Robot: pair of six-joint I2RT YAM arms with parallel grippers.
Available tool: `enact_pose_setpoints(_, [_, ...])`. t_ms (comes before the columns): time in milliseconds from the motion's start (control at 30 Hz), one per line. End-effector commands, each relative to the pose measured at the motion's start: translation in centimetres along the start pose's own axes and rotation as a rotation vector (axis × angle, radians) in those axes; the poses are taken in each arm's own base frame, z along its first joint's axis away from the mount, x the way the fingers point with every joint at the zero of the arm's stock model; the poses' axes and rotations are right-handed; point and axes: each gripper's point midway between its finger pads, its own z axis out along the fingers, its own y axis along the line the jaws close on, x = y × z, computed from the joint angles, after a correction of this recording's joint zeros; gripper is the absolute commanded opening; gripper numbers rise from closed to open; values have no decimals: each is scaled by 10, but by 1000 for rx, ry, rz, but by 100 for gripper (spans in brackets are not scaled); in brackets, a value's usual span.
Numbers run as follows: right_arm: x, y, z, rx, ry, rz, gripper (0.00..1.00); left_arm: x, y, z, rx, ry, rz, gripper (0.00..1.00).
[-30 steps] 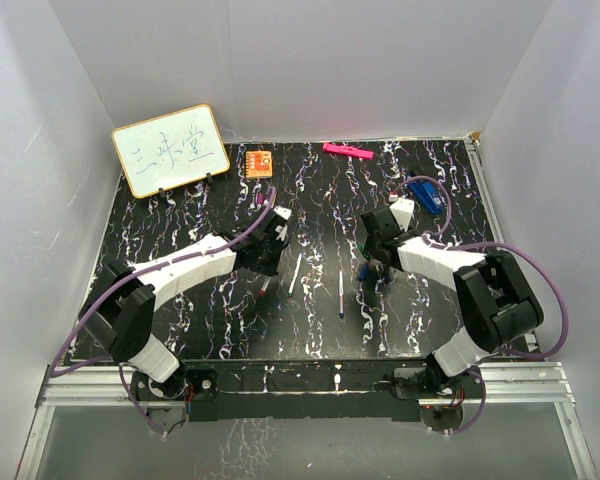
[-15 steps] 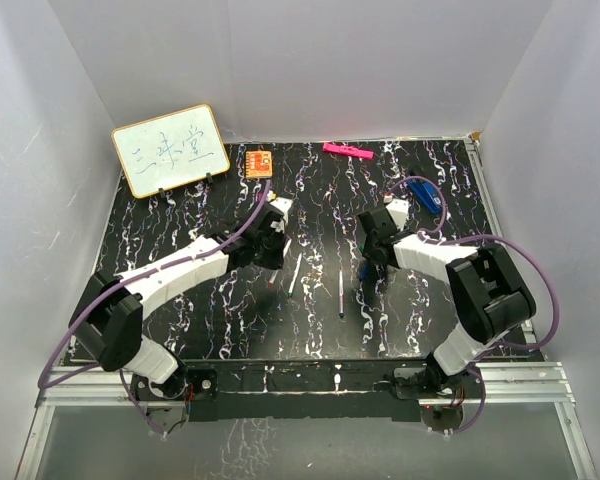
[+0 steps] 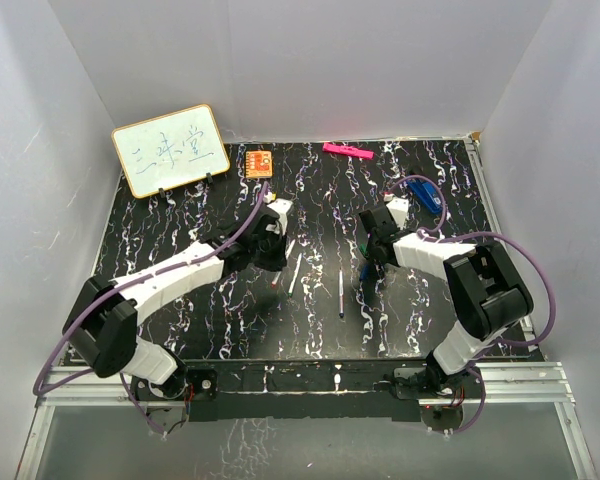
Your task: Insert the pens into the pen caps
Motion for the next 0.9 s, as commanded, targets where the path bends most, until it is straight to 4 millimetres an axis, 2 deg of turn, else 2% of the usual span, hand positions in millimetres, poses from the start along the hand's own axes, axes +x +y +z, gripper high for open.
enact_pose_setpoints(0, [-3, 6, 5, -18, 5, 9, 25, -17, -4, -15, 37, -81, 0, 0])
enact_pose_setpoints(100, [3, 6, 6, -18, 26, 6, 20, -15, -1, -14, 34, -76, -8, 0])
enact_pose_setpoints(333, [23, 3, 13, 4, 105, -13, 0, -14, 6, -12, 24, -68, -44, 0])
enact_pose_setpoints(433, [29, 2, 14, 8, 124, -14, 0, -13, 4, -12, 49, -60, -46, 0])
enact_pose_setpoints(533, [27, 2, 13, 11, 113, -3, 0, -9, -3, -10, 89, -31, -33, 0])
enact_pose_setpoints(633, [11, 5, 9, 3, 67, 15, 0, -7, -4, -5, 92, -8, -32, 0])
enact_pose_setpoints(733, [-18, 13, -2, -28, -14, 39, 0, -9, -5, 0, 96, -6, -26, 0])
enact_pose_setpoints(867, [-63, 29, -25, -120, -147, 86, 0, -19, -10, 2, 117, -49, -32, 0])
